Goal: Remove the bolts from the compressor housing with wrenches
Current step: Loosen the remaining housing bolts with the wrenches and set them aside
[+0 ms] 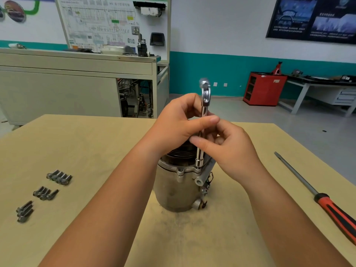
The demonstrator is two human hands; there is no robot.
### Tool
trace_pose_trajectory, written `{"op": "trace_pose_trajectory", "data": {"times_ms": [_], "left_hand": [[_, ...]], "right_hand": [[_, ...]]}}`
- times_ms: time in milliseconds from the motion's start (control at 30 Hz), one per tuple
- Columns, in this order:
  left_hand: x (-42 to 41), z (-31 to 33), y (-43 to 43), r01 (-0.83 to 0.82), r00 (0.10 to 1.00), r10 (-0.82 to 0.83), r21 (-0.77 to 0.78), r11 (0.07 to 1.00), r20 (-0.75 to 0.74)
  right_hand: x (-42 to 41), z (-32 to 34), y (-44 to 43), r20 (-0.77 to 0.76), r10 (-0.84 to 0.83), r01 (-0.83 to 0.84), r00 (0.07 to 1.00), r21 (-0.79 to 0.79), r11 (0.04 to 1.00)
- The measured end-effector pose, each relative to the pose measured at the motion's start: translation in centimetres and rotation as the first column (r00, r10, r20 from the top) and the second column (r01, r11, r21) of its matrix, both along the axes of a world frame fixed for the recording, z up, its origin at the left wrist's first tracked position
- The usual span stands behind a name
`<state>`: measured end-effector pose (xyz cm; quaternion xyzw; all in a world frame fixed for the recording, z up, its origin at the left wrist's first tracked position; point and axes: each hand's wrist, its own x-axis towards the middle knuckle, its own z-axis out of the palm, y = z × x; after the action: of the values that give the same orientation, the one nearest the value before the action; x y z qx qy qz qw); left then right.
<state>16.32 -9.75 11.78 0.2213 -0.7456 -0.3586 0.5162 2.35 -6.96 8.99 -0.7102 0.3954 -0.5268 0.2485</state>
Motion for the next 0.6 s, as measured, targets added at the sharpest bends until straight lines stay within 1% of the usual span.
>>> {"op": "trace_pose_trajectory", "data": {"times_ms": [100,167,267,333,400,467,567,600], "left_hand": [[-0.1,0.0,-0.1,-0.026,1.0,0.026,0.018,1.0,0.002],[0.0,0.0,-0.3,0.021,1.0,-0.022,0.049,0.999,0.012],[0.4,-0.1,-0.7,0.153,0.988,-0.149,0.113,0.982,-0.045],[0.6,-0.2,-0.6,0.18,0.983,-0.172,0.129,0.975,-0.067],[0.7,-0.2,-0.6,0.178,0.983,-0.171,0.119,0.977,-0.069],[0.6,-0.2,-0.5,0.154,0.987,-0.147,0.1,0.983,-0.073],[0.4,-0.3,-0.6,0.063,0.996,-0.059,0.057,0.996,-0.071],[0.2,-0.3,-0.5,0.035,0.997,-0.031,0.048,0.998,-0.065]], "right_hand": [[0.1,0.2,0.2,-0.053,0.013,-0.013,0.999,-0.005,1.0],[-0.3,0.3,0.2,-0.097,0.024,-0.024,0.995,0.002,1.0],[-0.7,0.4,0.3,-0.081,0.088,-0.082,0.993,0.075,0.994],[-0.9,0.4,0.3,-0.062,0.13,-0.121,0.99,0.134,0.984],[-0.9,0.4,0.4,-0.038,0.142,-0.135,0.989,0.149,0.98],[-0.8,0.3,0.4,-0.042,0.101,-0.095,0.994,0.123,0.988],[-0.6,0.0,0.4,-0.001,-0.012,0.012,1.0,0.077,0.997],[-0.5,0.0,0.4,-0.01,-0.052,0.053,0.999,0.058,0.997]]}}
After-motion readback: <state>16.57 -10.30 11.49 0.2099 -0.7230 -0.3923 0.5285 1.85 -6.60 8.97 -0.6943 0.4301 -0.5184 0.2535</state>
